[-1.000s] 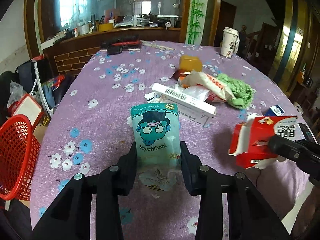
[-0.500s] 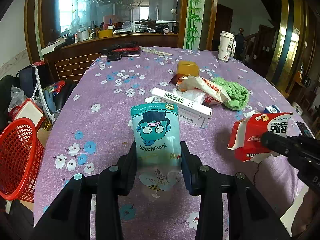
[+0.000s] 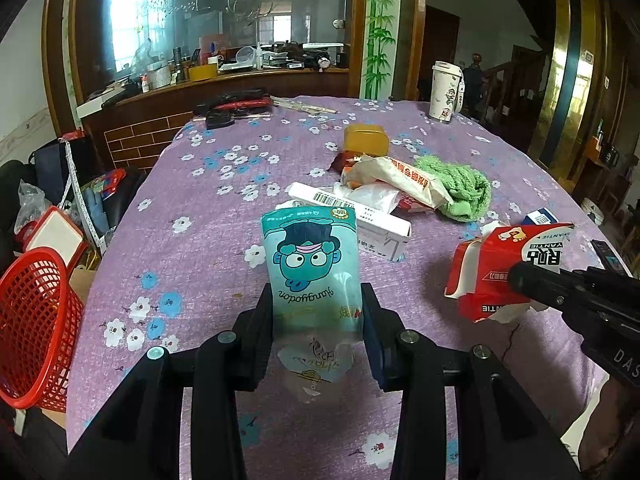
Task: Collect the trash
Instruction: 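Lift the teal tissue pack with the left gripper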
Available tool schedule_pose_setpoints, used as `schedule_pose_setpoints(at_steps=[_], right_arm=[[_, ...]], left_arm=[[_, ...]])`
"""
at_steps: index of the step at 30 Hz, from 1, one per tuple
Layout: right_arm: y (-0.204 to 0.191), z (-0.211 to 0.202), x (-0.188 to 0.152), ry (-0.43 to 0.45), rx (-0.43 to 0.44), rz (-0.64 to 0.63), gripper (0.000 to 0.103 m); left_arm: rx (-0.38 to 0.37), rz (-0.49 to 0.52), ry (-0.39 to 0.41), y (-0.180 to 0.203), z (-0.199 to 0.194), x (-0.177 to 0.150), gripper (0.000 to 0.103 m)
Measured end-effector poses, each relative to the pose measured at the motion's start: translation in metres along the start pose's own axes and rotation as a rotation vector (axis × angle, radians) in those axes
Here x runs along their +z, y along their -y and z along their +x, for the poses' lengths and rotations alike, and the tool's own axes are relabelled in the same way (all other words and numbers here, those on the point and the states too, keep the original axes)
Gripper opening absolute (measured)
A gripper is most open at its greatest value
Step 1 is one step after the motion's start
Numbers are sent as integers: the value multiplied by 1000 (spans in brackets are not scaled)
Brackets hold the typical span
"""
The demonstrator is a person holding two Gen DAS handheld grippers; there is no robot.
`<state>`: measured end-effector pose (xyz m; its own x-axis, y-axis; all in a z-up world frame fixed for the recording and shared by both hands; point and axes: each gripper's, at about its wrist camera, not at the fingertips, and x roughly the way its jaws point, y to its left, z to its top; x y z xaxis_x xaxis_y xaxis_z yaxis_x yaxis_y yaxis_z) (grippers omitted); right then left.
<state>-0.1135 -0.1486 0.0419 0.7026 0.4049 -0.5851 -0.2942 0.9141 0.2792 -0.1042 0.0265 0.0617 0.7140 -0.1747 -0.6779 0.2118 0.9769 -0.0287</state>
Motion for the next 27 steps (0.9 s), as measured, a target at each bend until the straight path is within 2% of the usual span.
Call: schedule_pose_setpoints(at_steps=[8,27], right_arm=[[7,-4,3,8,2,35,6],[-5,-21,6,35,18,18,6]], left_arm=[[-18,13,-1,4,2,3,38],[-14,9,30,1,-12,2,38]])
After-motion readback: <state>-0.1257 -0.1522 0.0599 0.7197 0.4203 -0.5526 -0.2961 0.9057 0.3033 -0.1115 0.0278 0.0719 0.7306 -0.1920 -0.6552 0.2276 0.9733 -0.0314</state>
